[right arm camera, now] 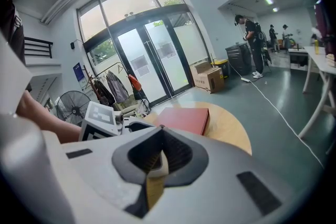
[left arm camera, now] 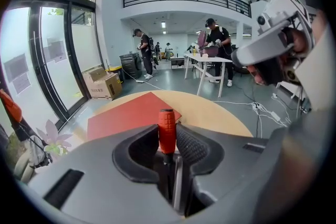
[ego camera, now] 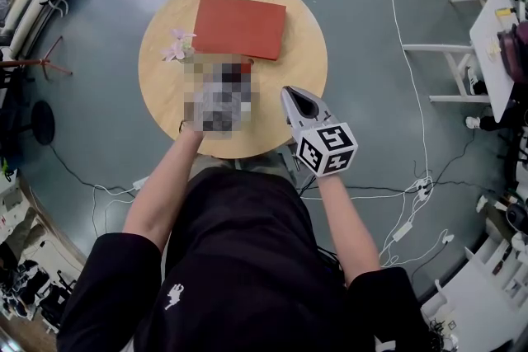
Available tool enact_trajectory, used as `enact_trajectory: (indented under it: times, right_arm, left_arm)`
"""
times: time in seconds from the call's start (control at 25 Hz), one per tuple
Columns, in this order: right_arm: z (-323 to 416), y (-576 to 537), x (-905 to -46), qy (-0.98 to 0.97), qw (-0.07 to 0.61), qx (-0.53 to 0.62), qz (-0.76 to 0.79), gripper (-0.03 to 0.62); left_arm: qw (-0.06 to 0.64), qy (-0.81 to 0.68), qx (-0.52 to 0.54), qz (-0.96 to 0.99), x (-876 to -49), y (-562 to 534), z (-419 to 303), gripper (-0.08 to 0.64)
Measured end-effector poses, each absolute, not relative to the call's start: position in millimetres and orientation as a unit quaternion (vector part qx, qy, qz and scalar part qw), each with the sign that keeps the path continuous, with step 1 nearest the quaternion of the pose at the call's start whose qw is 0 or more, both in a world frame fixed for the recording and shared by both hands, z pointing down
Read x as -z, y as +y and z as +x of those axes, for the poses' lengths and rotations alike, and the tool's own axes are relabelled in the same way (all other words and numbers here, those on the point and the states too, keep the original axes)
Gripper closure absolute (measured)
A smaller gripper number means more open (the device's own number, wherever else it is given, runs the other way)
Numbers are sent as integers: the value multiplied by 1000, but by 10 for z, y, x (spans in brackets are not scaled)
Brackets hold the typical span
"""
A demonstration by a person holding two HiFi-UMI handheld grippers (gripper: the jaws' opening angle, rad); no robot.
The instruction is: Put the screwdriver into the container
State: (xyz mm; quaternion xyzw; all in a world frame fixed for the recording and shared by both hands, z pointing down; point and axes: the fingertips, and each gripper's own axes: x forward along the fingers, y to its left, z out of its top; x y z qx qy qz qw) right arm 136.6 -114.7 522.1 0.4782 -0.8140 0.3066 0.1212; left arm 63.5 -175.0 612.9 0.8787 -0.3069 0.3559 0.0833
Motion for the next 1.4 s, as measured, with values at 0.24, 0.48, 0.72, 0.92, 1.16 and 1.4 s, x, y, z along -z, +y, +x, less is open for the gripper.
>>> enact_trajectory:
  times: [0.24,0.48,0.72,0.92,1.16,1.4]
  right_arm:
    - [1416,-1150,-5223,-813,120,-305,480,591]
    - [1403,-1138,-5191,-818,118,-300,477,591]
    - [1381,-1161,-5116,-827,116,-288,468,591]
    - [1327,-1181,-5001,-836,110,-273,463,591]
    - [1306,-1202,-4645,-851,99,-225,465,591]
    - [1241,-1192,-4183,-862,80,-161,473,591]
  left_arm:
    - [85,-312,-361,875,-6158,-1745,632,417]
    - [89,-314,-359,874,-6131,-1681,615,403]
    - [96,-329,-345,874,-5998,-1597,558,399]
    - [107,-361,-313,872,-5747,-1540,404,401]
    - [113,-442,-250,854,-5208,-1560,70,534]
    - [104,-504,-175,839,-4615,-1498,-383,558]
